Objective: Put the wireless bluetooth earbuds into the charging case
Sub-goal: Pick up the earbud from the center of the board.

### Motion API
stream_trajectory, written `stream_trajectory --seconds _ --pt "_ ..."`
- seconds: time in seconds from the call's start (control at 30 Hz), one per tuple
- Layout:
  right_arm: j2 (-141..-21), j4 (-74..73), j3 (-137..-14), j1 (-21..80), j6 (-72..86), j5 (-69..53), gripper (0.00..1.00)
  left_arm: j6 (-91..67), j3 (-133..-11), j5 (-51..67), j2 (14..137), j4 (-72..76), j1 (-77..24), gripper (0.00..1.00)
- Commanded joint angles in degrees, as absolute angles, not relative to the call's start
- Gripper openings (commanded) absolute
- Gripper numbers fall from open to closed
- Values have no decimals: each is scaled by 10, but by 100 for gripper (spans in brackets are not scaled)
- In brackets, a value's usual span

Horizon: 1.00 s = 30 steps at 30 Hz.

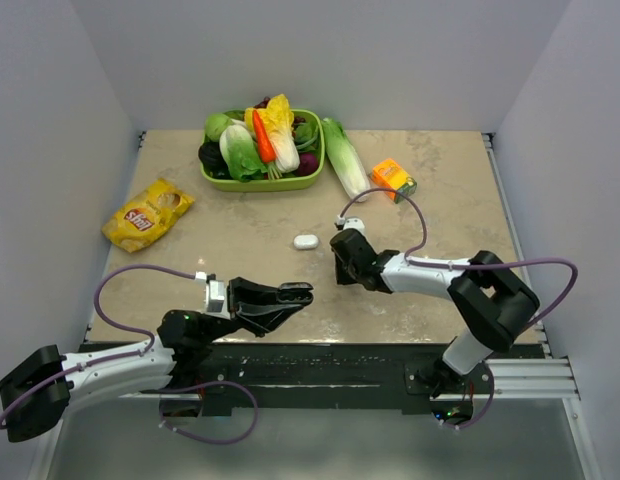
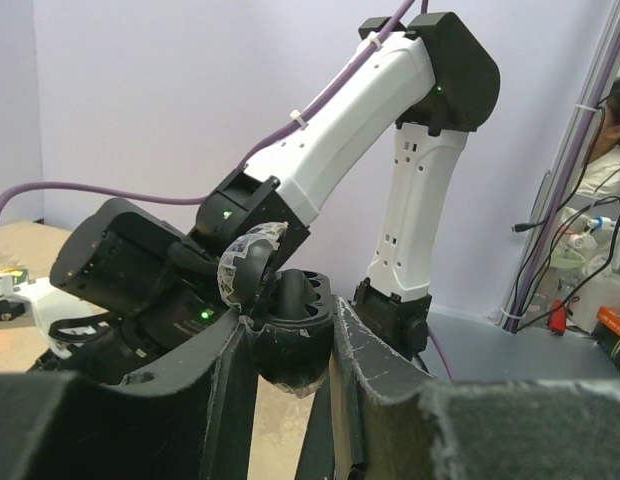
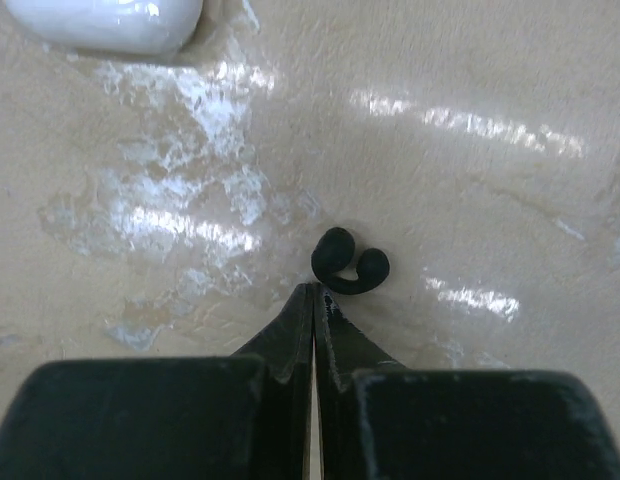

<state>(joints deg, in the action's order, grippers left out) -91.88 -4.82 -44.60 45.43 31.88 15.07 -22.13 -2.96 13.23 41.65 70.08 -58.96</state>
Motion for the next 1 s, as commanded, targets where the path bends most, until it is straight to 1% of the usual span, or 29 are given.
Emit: stream_trajectory --seconds 0.0,0.2,0.27,0.4,0.43,0.5,0.6,0.97 --pt "-957 -55 -466 425 302 146 0 -222 79 127 416 726 -592 0" --pt "-981 -47 -500 407 276 128 0 -222 76 126 424 726 -592 0" --pt "-967 -40 -501 408 256 107 0 -222 74 129 426 727 -593 0" --pt "-902 -16 -468 410 238 77 25 -223 74 129 429 729 -592 0" --pt "-883 -18 -466 410 233 78 34 -223 75 128 429 729 -592 0" --pt "-878 -32 -469 410 229 85 39 -223 76 127 433 731 -593 0" --pt "-885 -34 -474 410 225 90 42 -224 76 129 444 743 -593 0" --pt "-930 -14 -497 410 221 98 42 -227 76 129 438 738 -592 0"
